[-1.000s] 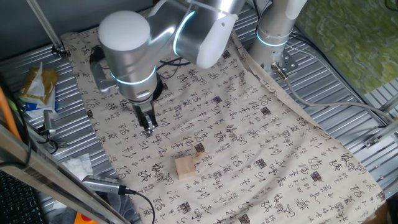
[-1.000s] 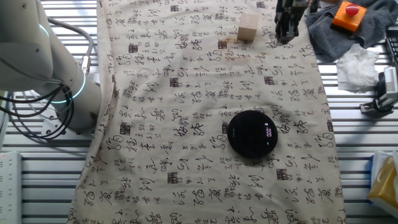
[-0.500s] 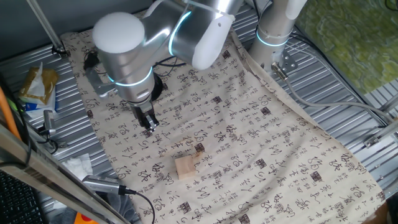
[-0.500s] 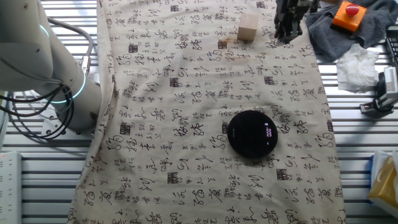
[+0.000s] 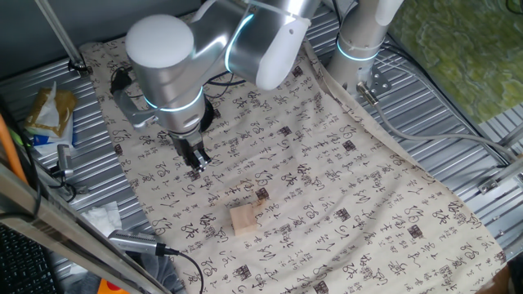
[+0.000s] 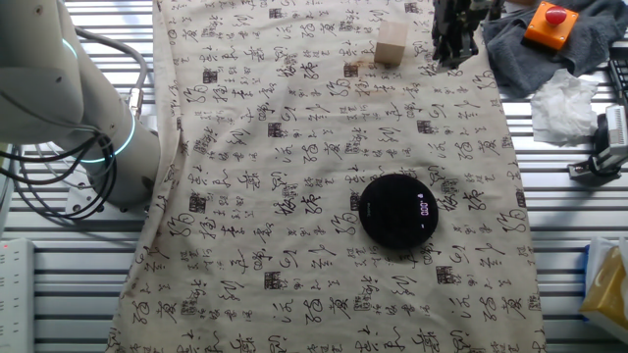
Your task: Place the block on the scale
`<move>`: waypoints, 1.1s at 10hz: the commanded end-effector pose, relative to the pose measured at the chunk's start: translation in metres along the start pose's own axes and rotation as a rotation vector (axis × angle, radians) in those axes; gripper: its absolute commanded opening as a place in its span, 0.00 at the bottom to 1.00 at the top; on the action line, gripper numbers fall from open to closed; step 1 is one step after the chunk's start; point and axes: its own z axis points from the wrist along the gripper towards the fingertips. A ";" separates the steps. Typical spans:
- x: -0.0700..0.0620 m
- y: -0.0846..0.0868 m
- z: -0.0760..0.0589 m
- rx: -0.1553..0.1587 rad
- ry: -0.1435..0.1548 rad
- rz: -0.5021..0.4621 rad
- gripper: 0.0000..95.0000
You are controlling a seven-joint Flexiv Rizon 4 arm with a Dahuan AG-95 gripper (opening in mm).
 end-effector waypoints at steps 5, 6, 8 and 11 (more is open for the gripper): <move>-0.002 0.001 0.001 -0.007 -0.007 -0.043 0.20; -0.002 0.001 0.001 -0.006 -0.007 -0.042 0.20; -0.002 0.001 0.001 -0.006 -0.005 -0.028 0.20; -0.002 0.001 0.001 -0.006 -0.006 -0.018 0.20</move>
